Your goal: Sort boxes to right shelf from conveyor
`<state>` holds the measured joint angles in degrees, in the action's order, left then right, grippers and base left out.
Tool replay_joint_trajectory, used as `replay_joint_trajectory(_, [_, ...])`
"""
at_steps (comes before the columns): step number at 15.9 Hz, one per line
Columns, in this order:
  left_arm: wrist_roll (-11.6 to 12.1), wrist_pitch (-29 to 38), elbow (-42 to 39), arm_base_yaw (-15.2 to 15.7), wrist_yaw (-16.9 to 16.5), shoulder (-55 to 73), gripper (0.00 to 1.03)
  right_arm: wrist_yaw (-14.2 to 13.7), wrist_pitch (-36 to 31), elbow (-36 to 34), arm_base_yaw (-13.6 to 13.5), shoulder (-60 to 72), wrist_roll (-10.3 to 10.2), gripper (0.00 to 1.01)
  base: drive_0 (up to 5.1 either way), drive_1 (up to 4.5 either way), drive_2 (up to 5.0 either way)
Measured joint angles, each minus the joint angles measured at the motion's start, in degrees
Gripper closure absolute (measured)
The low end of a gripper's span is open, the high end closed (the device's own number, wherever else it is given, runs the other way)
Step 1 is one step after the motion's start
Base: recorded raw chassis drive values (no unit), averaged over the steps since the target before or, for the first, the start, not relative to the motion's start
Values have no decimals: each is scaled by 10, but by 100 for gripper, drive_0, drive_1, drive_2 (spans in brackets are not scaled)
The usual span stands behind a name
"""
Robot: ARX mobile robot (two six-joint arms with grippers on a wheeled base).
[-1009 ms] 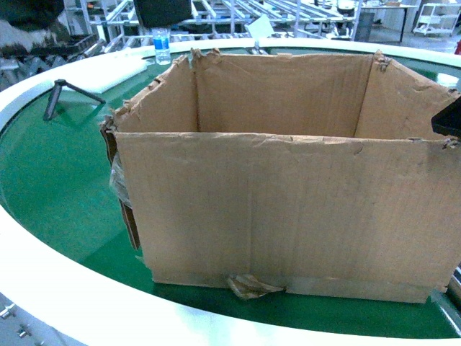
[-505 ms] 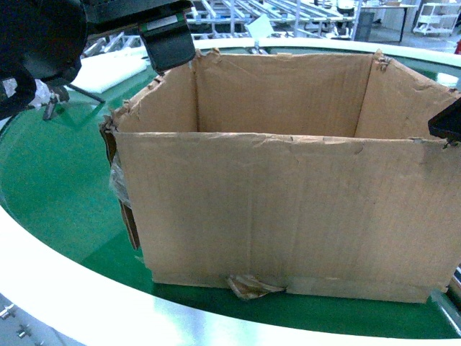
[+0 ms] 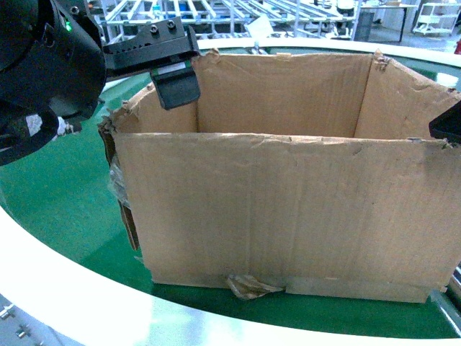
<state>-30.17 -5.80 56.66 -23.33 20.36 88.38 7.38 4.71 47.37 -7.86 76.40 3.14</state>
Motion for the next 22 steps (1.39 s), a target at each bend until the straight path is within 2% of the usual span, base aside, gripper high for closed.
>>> replay_joint_trajectory(10, [5, 6, 0, 11, -1, 19, 5, 0, -2, 0, 0, 4, -6, 3, 0, 0, 0])
replay_joint_trajectory(16, [5, -17, 26, 24, -28, 47, 5, -8, -12, 19, -3, 45, -20, 3, 0, 0, 0])
replay_joint_trajectory(17, [5, -17, 26, 21, -28, 47, 5, -11, -28, 40, 12, 85, -21, 3, 0, 0, 0])
replay_joint_trajectory(19, [5, -17, 26, 21, -28, 47, 5, -10, -28, 41, 15, 86, -22, 3, 0, 0, 0])
replay_joint_trajectory(20, [6, -18, 26, 21, -28, 47, 21, -10, -28, 41, 15, 86, -22, 3, 0, 0, 0])
replay_joint_trajectory(22, [6, -18, 26, 21, -28, 47, 37, -10, -28, 41, 15, 86, -22, 3, 0, 0, 0])
